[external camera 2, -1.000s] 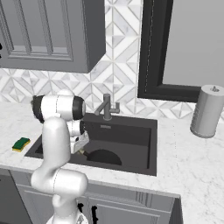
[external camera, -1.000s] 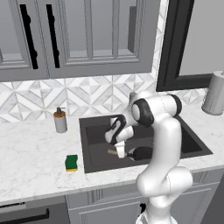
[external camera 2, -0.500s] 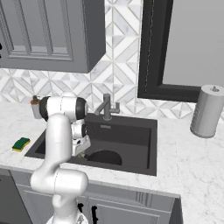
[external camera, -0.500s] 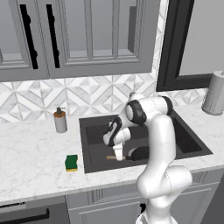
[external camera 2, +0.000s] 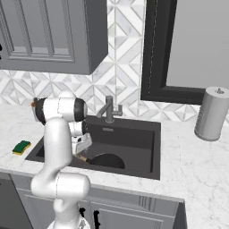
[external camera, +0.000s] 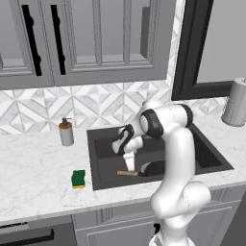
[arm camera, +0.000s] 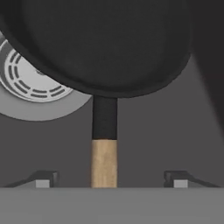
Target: Pick the pan and sponge and place them into the sink. Then turn on the water.
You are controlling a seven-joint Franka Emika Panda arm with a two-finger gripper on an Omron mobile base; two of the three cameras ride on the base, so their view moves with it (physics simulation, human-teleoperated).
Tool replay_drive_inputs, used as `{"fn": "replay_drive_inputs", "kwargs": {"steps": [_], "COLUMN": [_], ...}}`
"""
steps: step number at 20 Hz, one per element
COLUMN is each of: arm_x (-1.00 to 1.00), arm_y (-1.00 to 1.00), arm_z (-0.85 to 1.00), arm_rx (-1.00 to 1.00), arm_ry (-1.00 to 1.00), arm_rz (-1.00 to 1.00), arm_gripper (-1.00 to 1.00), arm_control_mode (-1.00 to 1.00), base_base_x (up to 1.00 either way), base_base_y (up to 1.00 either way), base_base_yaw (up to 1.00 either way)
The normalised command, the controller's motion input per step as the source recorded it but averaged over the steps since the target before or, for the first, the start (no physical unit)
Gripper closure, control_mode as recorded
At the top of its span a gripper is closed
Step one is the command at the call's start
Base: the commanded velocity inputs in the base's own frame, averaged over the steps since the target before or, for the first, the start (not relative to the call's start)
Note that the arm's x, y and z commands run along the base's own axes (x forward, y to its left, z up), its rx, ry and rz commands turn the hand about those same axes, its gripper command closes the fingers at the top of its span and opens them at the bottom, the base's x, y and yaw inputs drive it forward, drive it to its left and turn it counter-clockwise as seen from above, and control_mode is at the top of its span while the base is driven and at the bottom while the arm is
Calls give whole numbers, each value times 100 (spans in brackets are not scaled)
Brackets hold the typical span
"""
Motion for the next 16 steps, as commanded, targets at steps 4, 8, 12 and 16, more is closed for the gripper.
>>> {"fn": "replay_drive_inputs", "kwargs": {"steps": [4,8,12,16], "arm_x": [-31,-51,-21,-1], "arm_y": [0,1,0,0], "arm_z": [100,93,70,66], "arm_rx": [0,0,4,8], "arm_ry": [-7,-8,0,0], "arm_rz": [26,66,88,91], "arm_gripper": [-100,-100,-100,-100], "arm_control_mode": [-100,-100,-100,-100], "base_base_x": [0,0,0,0], "base_base_y": [0,0,0,0], "base_base_yaw": [0,0,0,0]}}
